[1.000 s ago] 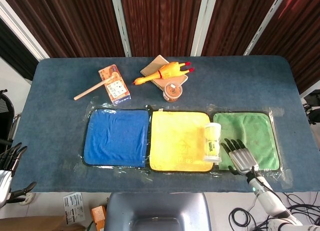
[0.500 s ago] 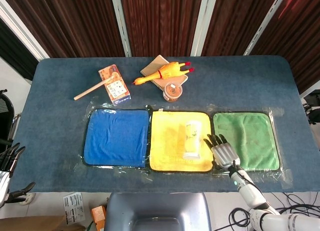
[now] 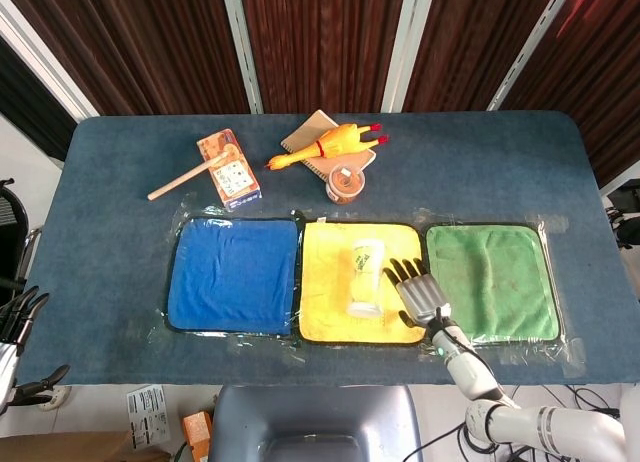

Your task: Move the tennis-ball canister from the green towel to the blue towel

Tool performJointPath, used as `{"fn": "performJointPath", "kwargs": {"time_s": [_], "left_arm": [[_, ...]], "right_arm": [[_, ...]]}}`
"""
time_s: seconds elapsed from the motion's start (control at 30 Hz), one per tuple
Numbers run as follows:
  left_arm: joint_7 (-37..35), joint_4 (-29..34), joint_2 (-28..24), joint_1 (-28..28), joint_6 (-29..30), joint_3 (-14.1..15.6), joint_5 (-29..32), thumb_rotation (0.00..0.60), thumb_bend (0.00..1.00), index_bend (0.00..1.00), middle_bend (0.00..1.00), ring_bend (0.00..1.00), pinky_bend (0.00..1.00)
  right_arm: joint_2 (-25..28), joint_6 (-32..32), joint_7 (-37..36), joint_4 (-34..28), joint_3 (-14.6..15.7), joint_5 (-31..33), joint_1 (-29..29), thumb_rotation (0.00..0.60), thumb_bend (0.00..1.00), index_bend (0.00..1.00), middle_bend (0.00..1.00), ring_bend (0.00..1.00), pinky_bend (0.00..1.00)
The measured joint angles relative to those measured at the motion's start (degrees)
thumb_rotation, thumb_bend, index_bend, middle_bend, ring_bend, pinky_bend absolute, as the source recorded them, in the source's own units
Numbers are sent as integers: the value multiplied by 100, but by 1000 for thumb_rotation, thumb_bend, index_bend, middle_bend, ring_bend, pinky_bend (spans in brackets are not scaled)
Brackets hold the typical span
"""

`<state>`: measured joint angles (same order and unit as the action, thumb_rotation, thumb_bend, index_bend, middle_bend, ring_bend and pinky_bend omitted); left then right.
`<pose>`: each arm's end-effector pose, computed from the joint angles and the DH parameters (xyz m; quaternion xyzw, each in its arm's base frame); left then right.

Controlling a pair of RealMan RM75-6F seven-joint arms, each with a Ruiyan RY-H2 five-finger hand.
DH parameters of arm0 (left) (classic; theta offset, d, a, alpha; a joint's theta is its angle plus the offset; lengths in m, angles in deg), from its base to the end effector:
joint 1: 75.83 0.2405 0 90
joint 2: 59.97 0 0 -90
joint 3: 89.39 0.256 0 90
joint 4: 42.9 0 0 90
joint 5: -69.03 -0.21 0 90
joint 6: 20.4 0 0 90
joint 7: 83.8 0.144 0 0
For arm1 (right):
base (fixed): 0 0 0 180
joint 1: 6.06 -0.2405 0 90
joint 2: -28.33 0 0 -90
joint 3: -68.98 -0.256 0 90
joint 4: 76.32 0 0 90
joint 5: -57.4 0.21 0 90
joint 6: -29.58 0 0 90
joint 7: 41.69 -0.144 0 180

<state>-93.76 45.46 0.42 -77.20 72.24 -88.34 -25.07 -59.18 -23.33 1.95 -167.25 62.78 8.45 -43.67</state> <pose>-0.3171 0.1473 0.1855 -0.6065 -0.3727 -0.4256 0.5587 -0.1962 -0.3005 -0.0320 0.7866 -0.3759 0.2007 0.4468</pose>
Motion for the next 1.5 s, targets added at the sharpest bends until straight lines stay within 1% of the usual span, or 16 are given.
{"fn": "performJointPath", "kwargs": {"time_s": [0.1,0.43,0.97,1.5], "left_arm": [[-66,-18,-10,14,35,-12,13,600,26,0,9,64,136],[-147,-64,-27,17,47,-1,-24,600,27,0,9,64,136],[-230,-105,-44,19,47,4,-26,600,26,0,9,64,136],[-332,-124,-73,19,13,-5,32,600,26,0,9,64,136]], "right_arm": [[-130,-1,80,40,-29,160,-156,600,308,88,13,0,0],[-447,-106,287,37,-16,411,-515,600,308,88,13,0,0],[-1059,-183,528,393,-262,1074,-1208,600,309,84,13,0,0],[-1646,-265,534,763,-444,1267,-1689,600,308,84,13,0,0]]}}
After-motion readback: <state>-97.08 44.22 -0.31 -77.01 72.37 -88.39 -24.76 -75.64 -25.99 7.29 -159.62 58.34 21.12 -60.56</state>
